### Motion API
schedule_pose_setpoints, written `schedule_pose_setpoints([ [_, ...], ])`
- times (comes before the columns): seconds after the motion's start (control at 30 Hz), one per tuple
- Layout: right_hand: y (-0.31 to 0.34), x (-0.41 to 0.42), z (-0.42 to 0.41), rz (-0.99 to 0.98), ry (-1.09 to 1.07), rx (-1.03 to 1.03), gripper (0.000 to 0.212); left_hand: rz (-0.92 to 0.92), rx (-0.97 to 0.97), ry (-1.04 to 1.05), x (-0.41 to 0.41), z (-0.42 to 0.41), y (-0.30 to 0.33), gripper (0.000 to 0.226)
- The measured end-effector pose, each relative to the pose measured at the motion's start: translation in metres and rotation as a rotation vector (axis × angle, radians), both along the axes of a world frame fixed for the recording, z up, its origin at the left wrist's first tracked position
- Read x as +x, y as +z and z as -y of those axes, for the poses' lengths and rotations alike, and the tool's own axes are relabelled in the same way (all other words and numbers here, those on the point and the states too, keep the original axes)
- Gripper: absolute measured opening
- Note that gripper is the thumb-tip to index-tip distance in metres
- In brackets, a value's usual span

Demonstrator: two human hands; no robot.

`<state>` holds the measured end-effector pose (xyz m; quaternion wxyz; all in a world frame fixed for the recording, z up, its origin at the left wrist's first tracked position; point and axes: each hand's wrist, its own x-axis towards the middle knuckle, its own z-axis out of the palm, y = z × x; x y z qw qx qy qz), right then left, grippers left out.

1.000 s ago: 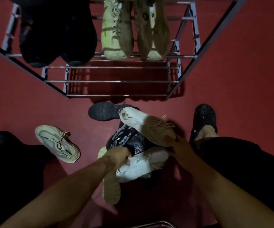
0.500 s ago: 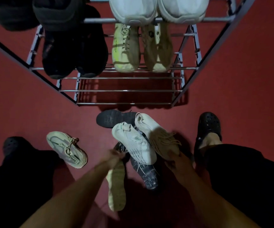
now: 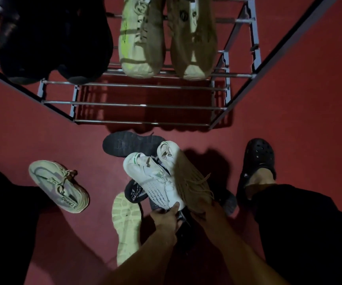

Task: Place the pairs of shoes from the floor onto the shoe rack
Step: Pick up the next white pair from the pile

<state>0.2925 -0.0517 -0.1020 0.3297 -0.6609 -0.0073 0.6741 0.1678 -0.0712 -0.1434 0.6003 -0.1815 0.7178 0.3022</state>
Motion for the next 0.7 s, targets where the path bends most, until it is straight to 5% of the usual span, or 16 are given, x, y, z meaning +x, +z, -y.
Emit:
schedule_pose_setpoints([
  [0.43,0.021,0.001,-0.001,-0.062,-0.001,0.067,0.032,-0.01,0.091,-0.085,0.003,-0.022,0.019,0.004],
  [0.6,0.057,-0.005,-0.002,-0.001,0.088,0.075,0.031,-0.253,0.139,-0.194,-0.045,-0.016,0.064,0.021],
  [0.7,0.086,-0.02,0.001,0.007,0.103,0.113,0.027,-0.231,0.204,-0.26,-0.086,-0.018,0.095,0.016],
])
